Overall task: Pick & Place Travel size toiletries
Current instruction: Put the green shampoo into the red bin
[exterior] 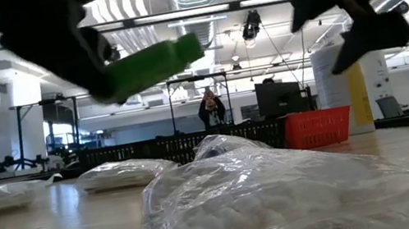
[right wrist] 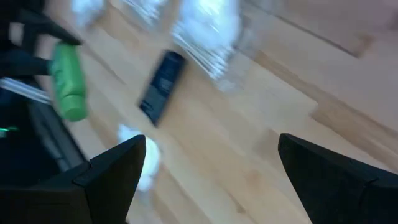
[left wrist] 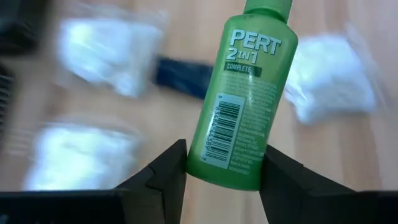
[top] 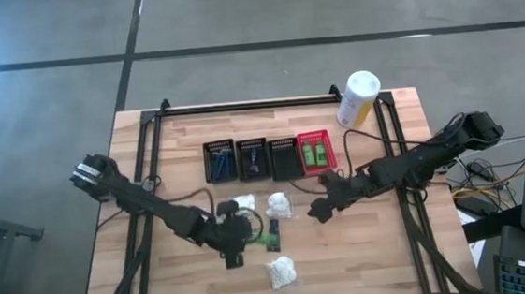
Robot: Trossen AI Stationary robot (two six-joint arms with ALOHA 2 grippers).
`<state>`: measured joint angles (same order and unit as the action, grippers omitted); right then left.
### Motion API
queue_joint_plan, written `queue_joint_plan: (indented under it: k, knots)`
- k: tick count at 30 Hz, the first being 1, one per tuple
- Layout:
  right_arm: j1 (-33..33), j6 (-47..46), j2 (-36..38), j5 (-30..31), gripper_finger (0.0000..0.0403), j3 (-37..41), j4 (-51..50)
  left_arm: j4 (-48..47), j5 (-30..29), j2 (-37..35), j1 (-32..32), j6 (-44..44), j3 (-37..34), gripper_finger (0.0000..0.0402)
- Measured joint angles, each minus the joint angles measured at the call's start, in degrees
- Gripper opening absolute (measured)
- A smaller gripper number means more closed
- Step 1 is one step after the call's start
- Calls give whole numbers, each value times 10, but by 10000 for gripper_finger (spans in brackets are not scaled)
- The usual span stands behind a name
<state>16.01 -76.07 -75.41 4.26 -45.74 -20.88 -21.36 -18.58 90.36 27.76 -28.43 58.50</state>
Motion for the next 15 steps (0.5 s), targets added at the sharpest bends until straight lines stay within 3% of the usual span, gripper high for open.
queue_joint_plan:
  k: [7, 15]
  knots:
    - [-35, 27, 18, 0, 364, 0, 80, 9, -61, -39, -56, 44, 0, 162]
    - [-61, 51, 20, -1, 364, 0, 167, 84, -69, -43, -121, 126, 0, 162]
